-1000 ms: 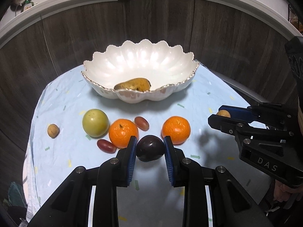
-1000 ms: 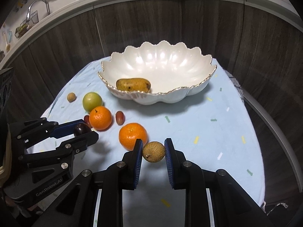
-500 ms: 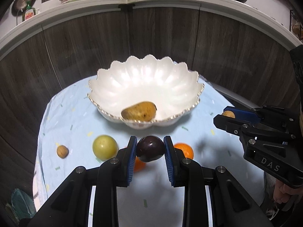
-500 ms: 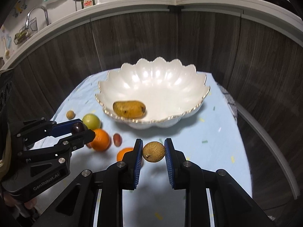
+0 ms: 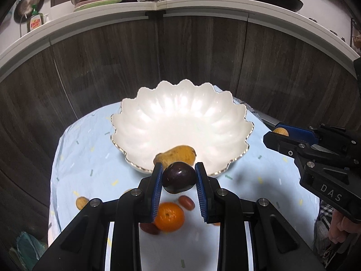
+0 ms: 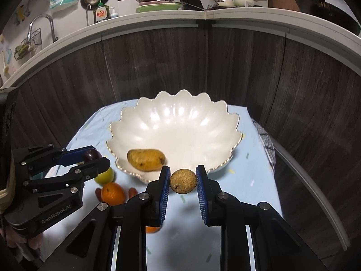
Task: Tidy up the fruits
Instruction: 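Carry the plum and longan over the white bowl with both tools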
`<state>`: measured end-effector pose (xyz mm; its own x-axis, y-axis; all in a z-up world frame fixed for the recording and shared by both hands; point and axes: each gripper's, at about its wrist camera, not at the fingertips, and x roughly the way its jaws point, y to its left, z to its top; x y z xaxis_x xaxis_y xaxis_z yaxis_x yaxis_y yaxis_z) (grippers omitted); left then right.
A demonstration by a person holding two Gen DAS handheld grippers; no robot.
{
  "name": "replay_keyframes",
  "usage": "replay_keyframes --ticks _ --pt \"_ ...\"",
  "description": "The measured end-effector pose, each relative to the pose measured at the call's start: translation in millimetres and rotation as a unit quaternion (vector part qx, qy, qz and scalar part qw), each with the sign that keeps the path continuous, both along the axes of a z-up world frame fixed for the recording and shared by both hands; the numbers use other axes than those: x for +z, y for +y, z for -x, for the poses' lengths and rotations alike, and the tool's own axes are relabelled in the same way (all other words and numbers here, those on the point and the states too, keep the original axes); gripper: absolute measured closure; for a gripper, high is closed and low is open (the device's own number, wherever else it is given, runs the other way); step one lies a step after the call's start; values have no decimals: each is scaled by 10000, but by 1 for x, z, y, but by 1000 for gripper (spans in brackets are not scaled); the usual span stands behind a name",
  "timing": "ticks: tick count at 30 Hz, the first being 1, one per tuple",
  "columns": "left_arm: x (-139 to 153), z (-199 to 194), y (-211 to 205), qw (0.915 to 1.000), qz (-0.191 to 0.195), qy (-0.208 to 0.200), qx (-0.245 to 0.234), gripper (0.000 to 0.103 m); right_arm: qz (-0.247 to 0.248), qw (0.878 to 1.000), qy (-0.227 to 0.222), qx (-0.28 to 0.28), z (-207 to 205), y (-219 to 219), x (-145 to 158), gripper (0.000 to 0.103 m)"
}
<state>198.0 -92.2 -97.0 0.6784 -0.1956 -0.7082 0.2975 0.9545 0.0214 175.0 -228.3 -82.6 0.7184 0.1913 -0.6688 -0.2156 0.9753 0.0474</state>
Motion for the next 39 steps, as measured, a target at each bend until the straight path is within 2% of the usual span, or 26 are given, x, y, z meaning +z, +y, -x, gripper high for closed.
replay_keyframes --ticks 15,24,39 --pt "9 -42 3 9998 -6 -98 148 74 10 9996 36 -272 -37 -6 8 78" --pt "5 -70 3 9997 -20 -58 249 74 4 9986 130 -520 -63 -11 10 78" --pt "-10 -106 8 9987 -84 128 480 74 -3 9951 453 -883 -105 -18 -9 78"
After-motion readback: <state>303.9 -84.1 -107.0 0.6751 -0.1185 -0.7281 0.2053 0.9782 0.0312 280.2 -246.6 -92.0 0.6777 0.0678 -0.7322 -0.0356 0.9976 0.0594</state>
